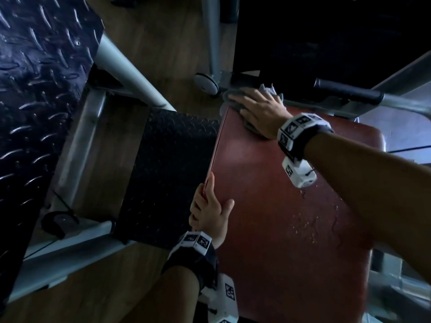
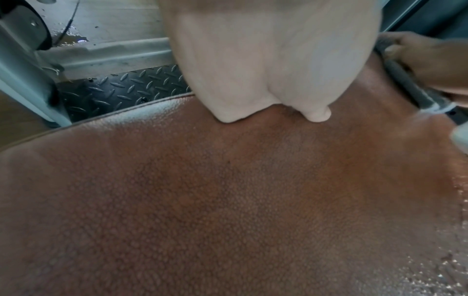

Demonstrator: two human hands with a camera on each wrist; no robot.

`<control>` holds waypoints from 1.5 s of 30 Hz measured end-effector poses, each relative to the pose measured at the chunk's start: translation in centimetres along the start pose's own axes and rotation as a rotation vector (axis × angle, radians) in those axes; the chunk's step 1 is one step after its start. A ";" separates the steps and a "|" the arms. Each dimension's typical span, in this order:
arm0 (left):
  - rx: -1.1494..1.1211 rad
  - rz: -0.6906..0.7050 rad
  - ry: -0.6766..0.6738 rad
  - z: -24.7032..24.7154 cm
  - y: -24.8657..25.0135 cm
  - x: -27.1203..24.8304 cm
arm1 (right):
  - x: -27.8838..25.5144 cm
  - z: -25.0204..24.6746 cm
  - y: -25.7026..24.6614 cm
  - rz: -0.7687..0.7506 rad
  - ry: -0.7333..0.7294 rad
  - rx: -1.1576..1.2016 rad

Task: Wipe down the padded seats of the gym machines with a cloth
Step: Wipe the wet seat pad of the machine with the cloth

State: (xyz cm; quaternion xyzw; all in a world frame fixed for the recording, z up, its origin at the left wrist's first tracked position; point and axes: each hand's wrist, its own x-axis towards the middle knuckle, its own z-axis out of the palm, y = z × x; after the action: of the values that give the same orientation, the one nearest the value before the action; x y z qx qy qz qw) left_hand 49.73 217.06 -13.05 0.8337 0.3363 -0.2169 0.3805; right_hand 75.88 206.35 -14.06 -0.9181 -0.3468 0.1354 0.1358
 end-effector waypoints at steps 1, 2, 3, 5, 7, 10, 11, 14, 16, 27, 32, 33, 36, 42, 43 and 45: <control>-0.002 0.001 0.000 0.0 0.1 -0.1 | 0.5 0.1 0.1 0.037 0.022 0.011; -0.001 0.004 0.000 0.0 0.1 -0.1 | 0.7 0.3 0.1 0.061 0.043 0.014; 0.004 0.004 -0.002 0.0 0.2 -0.1 | 0.8 0.4 0.0 0.075 0.057 0.015; 0.009 -0.005 -0.005 -0.1 0.1 0.0 | 0.7 0.7 -0.2 0.104 0.069 0.029; 0.008 -0.013 -0.014 0.0 0.1 0.0 | 0.5 1.0 -0.6 0.143 0.099 0.041; 0.026 0.004 0.017 0.3 -0.1 0.0 | -0.2 1.7 -1.6 0.198 0.166 0.039; 0.036 0.013 0.032 0.4 -0.1 -0.1 | -0.6 2.0 -1.9 0.204 0.182 0.032; 0.037 0.037 0.031 0.5 -0.2 -0.1 | -2.2 2.9 -2.8 0.196 0.218 0.021; 0.015 0.042 0.009 0.3 -0.4 0.1 | -3.5 3.5 -3.8 0.179 0.222 -0.009; -0.870 0.018 -0.368 -3.6 -4.3 -1.3 | -12.4 7.9 -13.0 0.197 0.131 -0.007; -0.995 -0.006 -0.481 -4.8 -7.0 -4.6 | -17.7 10.2 -18.1 0.238 0.123 0.058; -1.020 0.001 -0.466 -4.8 -7.3 -5.2 | -19.1 10.7 -19.2 0.235 0.109 0.061; -1.054 -0.071 -0.389 -4.2 -7.9 -5.6 | -23.0 12.1 -21.8 0.233 0.072 0.123; -0.600 0.047 -0.110 -2.3 -7.3 -4.8 | -26.3 11.6 -22.4 0.310 0.057 0.156; -0.507 0.103 -0.074 -1.9 -6.8 -4.8 | -26.2 11.5 -22.0 0.338 0.068 0.143; -0.353 0.141 -0.042 -1.0 -5.6 -4.8 | -26.2 11.1 -20.8 0.432 0.101 0.126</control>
State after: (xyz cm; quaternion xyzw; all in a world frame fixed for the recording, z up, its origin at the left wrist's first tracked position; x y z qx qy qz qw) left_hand 42.50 218.62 -12.19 0.7709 0.3017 -0.1445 0.5421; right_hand 40.68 205.47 -13.18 -0.9663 -0.1260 0.1368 0.1779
